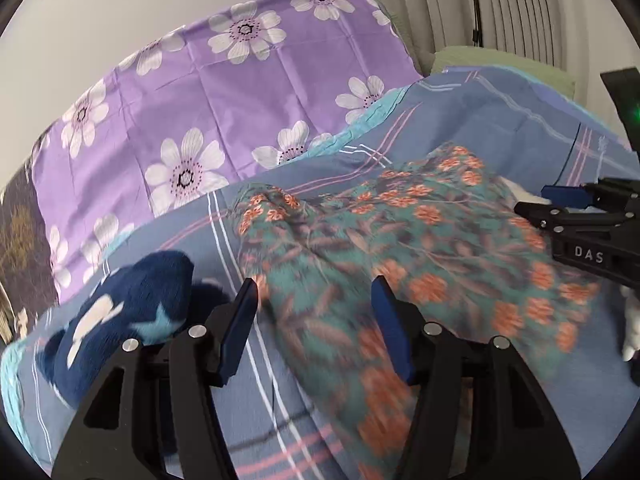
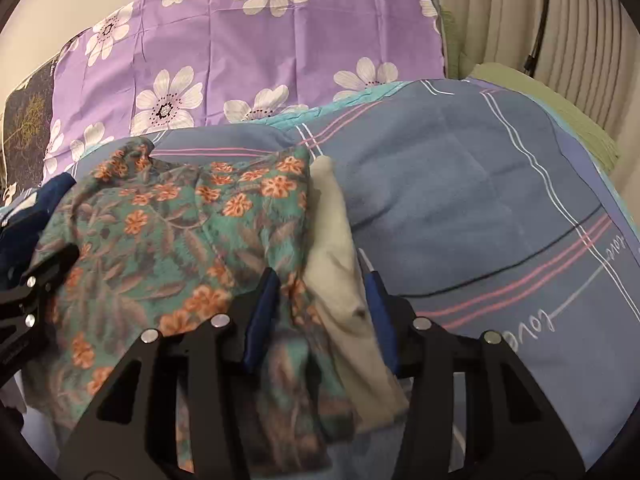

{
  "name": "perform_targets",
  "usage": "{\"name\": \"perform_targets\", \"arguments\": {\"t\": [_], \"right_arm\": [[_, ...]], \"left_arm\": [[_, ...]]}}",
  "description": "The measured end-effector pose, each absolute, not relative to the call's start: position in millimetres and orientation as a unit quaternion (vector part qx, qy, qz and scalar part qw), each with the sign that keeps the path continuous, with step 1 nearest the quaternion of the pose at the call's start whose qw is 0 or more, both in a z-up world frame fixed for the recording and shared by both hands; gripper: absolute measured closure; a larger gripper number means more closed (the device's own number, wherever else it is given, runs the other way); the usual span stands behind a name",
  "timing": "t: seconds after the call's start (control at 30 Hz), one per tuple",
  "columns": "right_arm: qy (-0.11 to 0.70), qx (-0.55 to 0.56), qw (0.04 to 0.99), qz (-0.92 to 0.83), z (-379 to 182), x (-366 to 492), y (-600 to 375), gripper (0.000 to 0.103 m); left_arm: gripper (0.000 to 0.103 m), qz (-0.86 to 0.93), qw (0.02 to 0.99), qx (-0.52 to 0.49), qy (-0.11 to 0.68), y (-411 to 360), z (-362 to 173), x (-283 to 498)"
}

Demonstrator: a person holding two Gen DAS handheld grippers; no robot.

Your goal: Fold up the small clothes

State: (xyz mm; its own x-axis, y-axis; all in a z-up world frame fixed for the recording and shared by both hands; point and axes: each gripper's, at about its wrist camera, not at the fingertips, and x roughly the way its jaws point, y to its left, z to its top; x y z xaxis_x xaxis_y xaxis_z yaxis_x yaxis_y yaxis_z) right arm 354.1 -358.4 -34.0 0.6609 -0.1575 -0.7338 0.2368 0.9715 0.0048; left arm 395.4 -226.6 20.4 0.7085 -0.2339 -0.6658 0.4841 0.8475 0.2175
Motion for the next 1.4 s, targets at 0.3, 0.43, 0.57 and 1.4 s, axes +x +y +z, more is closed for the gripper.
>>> {"name": "perform_targets", "arguments": {"t": [0.3,0.43,0.57,1.4], "right_arm": [[0.316,0.024,0.947,-0.051,20.1,180.0,-330.2,0.024],[0.287,0.044,0.955,-0.063,39.2,105.3,-325.6,0.01],[0.238,0.076,0.964,-0.088,65.6,38.3,-320.3,0.002],[0.249,0.104,0.956,-0.112,89.7,-51.5,-277.8,0.002]], "left_arm": [[0.027,-0.227,0.922,0.136,0.282,-184.1,63.8,258.9],[0.014,-0.238,0.93,0.119,0.253,-174.4,82.1,199.3],[0.004,-0.237,0.941,0.112,0.215,-168.7,103.7,143.6],[0.001,-0.202,0.948,0.076,0.233,-121.6,125.9,21.4]]}}
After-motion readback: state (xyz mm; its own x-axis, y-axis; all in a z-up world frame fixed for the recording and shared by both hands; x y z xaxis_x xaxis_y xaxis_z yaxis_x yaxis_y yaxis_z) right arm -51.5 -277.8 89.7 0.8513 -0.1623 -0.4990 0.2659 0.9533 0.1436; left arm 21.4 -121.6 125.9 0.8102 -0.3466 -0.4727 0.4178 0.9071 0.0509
